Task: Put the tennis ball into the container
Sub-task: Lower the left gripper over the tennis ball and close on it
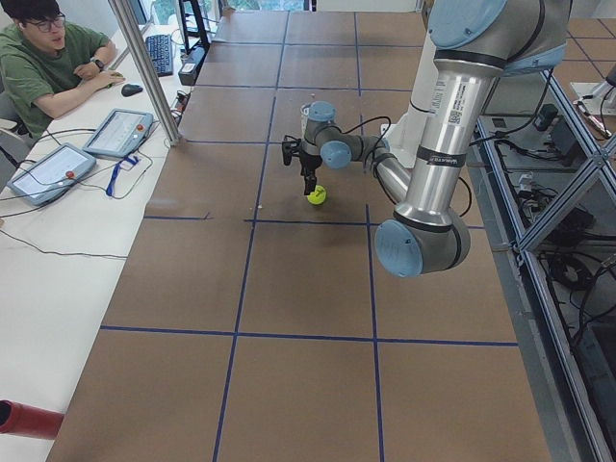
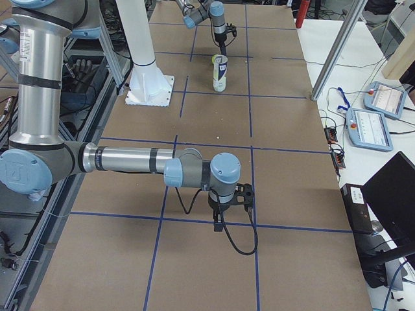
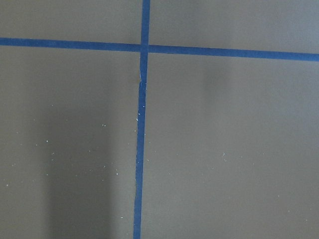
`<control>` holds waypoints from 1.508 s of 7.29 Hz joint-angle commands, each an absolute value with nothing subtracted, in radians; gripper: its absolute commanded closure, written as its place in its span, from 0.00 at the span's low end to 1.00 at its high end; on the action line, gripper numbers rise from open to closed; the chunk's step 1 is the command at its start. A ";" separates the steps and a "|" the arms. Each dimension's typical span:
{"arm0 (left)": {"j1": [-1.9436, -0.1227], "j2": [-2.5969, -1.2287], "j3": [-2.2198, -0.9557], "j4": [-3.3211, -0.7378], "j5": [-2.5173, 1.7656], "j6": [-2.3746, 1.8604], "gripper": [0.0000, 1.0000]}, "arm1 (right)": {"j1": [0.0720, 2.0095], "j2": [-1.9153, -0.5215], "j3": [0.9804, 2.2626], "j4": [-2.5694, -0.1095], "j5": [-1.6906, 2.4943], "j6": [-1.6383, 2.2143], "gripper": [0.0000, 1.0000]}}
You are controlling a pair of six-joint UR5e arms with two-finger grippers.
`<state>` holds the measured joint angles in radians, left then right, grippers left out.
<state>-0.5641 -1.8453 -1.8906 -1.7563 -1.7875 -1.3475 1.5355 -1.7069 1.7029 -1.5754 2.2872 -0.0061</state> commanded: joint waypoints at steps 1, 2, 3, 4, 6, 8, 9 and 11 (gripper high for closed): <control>-0.554 -1.839 -1.882 -1.761 -1.787 -1.345 0.00 | 1.536 -1.706 1.703 -1.575 2.287 -0.006 0.00; -0.551 -1.809 -1.884 -1.800 -1.787 -1.345 0.00 | 1.536 -1.707 1.703 -1.575 2.287 -0.006 0.00; -0.551 -1.761 -1.881 -1.878 -1.787 -1.345 0.00 | 1.536 -1.706 1.703 -1.577 2.287 -0.006 0.00; -0.546 -1.763 -1.876 -1.896 -1.792 -1.351 0.00 | 1.536 -1.707 1.703 -1.575 2.287 -0.006 0.00; -0.523 -1.767 -1.873 -1.898 -1.795 -1.379 0.00 | 1.536 -1.706 1.703 -1.575 2.287 -0.006 0.00; -0.509 -1.787 -1.855 -1.898 -1.795 -1.391 0.00 | 1.536 -1.707 1.703 -1.575 2.287 -0.006 0.00; -0.508 -1.789 -1.847 -1.898 -1.795 -1.391 0.00 | 1.536 -1.707 1.703 -1.575 2.287 -0.006 0.00; -0.506 -1.790 -1.836 -1.898 -1.793 -1.390 0.00 | 1.536 -1.706 1.703 -1.575 2.287 -0.006 0.00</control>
